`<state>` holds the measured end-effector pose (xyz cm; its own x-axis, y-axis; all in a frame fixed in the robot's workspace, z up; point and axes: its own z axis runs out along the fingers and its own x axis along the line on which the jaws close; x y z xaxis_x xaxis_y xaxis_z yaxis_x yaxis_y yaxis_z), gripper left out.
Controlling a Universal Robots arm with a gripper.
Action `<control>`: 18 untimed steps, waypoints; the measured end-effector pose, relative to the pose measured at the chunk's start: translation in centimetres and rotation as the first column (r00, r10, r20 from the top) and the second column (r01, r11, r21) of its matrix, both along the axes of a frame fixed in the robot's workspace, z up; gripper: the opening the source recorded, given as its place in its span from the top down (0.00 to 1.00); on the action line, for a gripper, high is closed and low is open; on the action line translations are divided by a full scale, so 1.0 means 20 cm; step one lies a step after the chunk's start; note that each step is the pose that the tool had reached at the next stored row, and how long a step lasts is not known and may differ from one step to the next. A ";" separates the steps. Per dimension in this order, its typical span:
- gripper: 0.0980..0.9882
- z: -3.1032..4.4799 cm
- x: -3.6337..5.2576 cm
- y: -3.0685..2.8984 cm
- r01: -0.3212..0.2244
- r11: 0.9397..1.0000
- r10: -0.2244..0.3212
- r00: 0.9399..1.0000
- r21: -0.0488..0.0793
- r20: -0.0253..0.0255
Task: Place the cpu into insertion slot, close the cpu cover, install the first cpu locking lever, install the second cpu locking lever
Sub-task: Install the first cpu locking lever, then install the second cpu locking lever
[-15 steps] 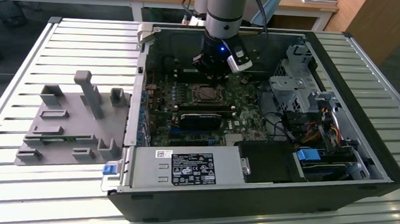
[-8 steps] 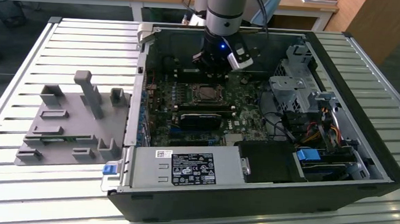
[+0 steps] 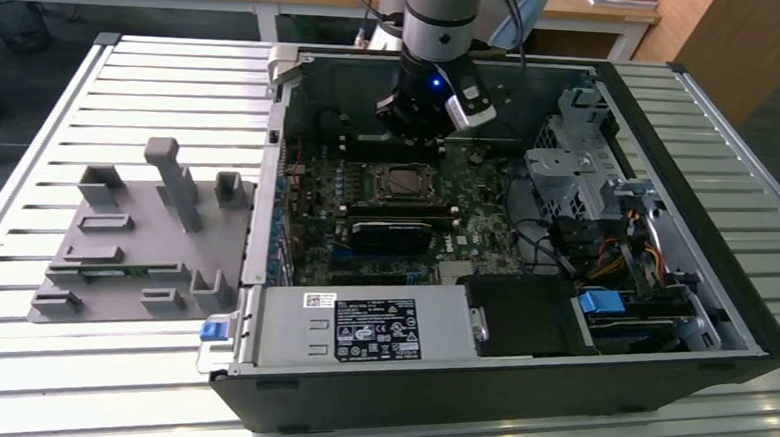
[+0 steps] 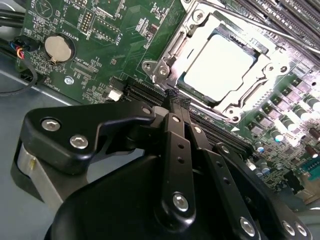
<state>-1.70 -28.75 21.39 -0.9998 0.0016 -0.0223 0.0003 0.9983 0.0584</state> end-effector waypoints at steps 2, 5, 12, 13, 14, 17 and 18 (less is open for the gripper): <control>0.99 0.000 0.000 -0.002 0.000 1.000 0.000 1.000 0.000 0.000; 0.99 0.000 0.002 -0.007 0.000 1.000 0.000 1.000 0.000 0.000; 0.99 0.000 0.005 -0.017 0.000 1.000 0.000 1.000 0.000 0.000; 0.99 0.000 0.005 -0.018 0.000 1.000 0.000 1.000 0.000 0.000; 0.99 0.000 0.005 -0.019 0.000 1.000 0.000 1.000 0.000 0.000; 0.99 0.000 0.005 -0.028 0.000 1.000 0.000 1.000 0.000 0.000; 0.99 0.000 0.005 -0.031 0.000 1.000 0.000 1.000 0.000 0.000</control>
